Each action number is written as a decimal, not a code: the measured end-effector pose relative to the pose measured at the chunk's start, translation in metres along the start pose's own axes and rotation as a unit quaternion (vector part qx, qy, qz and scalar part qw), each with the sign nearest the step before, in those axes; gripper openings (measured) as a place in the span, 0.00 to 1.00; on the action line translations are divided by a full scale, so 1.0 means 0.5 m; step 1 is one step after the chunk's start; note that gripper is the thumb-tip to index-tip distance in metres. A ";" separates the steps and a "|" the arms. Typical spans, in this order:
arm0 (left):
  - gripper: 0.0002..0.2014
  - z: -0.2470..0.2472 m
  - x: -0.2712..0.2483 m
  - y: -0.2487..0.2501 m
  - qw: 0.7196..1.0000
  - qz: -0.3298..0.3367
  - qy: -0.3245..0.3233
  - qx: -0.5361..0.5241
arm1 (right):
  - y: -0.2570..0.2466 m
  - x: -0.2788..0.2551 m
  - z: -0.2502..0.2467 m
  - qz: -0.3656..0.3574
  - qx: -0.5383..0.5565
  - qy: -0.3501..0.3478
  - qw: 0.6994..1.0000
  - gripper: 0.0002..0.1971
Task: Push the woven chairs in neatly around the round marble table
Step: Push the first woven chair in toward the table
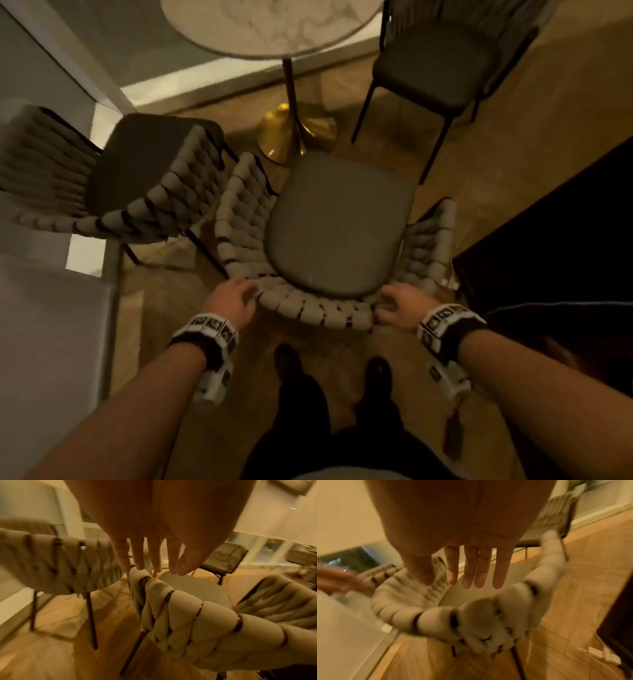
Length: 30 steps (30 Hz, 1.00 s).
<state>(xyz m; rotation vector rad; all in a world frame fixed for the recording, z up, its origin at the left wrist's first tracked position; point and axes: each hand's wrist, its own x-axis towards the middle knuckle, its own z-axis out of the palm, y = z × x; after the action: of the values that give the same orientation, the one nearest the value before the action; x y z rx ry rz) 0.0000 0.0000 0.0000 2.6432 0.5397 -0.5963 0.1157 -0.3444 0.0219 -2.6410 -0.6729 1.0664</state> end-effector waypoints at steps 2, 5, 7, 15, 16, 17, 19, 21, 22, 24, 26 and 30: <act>0.19 -0.015 0.041 -0.002 0.997 0.035 -0.015 0.065 | -0.041 0.036 0.031 -0.005 -0.041 -0.032 0.999 0.25; 0.25 -0.035 0.079 0.002 0.978 0.073 -0.105 0.163 | -0.095 0.060 0.082 -0.005 -0.096 -0.083 0.992 0.36; 0.33 -0.035 0.089 -0.008 0.950 0.118 -0.138 0.253 | -0.110 0.071 0.110 0.012 -0.138 -0.108 0.984 0.40; 0.21 -0.023 0.126 -0.047 0.946 0.167 -0.070 0.269 | -0.135 0.081 0.103 0.031 -0.206 -0.117 0.971 0.33; 0.20 -0.024 0.129 -0.044 0.946 0.165 -0.069 0.270 | -0.137 0.081 0.103 0.029 -0.210 -0.119 0.970 0.33; 0.19 -0.026 0.130 -0.040 0.945 0.168 -0.072 0.272 | -0.137 0.082 0.102 0.024 -0.209 -0.124 0.970 0.33; 0.19 -0.028 0.135 -0.034 0.943 0.169 -0.076 0.275 | -0.127 0.091 0.097 0.015 -0.206 -0.131 0.970 0.30; 0.19 -0.030 0.144 -0.028 0.944 0.161 -0.081 0.276 | -0.110 0.105 0.084 0.005 -0.209 -0.124 0.970 0.28; 0.19 -0.032 0.150 -0.022 0.945 0.156 -0.084 0.274 | -0.101 0.113 0.074 0.001 -0.214 -0.119 0.970 0.28; 0.20 -0.032 0.164 -0.005 0.950 0.143 -0.087 0.262 | -0.078 0.134 0.050 -0.001 -0.226 -0.109 0.968 0.28; 0.22 -0.030 0.175 0.016 0.955 0.130 -0.089 0.251 | -0.051 0.159 0.016 -0.003 -0.234 -0.101 0.967 0.29; 0.24 -0.021 0.193 0.069 0.968 0.085 -0.088 0.219 | 0.000 0.218 -0.063 -0.023 -0.262 -0.083 0.961 0.28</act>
<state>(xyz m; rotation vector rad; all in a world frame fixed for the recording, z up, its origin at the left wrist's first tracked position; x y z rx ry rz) 0.0994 0.0019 -0.0273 2.9584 0.1351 -0.9777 0.2066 -0.2920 -0.0210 -2.9601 -1.1930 1.2490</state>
